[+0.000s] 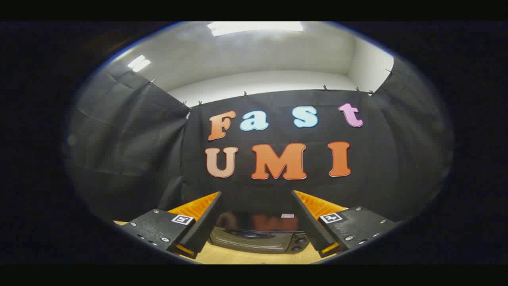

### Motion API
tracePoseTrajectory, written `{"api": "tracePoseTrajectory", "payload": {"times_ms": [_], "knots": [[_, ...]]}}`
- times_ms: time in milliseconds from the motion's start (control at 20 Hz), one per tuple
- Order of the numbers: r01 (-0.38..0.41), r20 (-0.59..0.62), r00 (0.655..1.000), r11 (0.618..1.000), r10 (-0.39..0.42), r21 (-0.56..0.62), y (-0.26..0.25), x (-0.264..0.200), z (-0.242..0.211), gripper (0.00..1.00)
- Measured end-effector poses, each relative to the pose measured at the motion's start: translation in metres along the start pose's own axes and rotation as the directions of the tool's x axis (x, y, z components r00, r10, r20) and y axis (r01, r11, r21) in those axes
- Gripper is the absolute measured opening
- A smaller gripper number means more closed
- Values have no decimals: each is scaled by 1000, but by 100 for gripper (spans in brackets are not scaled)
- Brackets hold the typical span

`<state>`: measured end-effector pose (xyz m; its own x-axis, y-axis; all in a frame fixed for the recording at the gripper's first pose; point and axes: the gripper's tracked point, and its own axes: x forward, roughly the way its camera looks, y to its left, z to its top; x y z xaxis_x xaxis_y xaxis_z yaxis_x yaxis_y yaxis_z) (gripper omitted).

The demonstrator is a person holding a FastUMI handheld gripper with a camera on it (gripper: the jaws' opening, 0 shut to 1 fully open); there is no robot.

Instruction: Open the toaster oven, put the food inside, and close the toaster oven door.

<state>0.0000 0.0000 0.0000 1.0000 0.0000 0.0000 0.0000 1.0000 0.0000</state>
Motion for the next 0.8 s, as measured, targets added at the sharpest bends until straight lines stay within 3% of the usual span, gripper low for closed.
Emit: {"api": "tracePoseTrajectory", "payload": {"times_ms": [800], "knots": [[-10,-35,999,1000,11,23,20,21,-26,99]]}}
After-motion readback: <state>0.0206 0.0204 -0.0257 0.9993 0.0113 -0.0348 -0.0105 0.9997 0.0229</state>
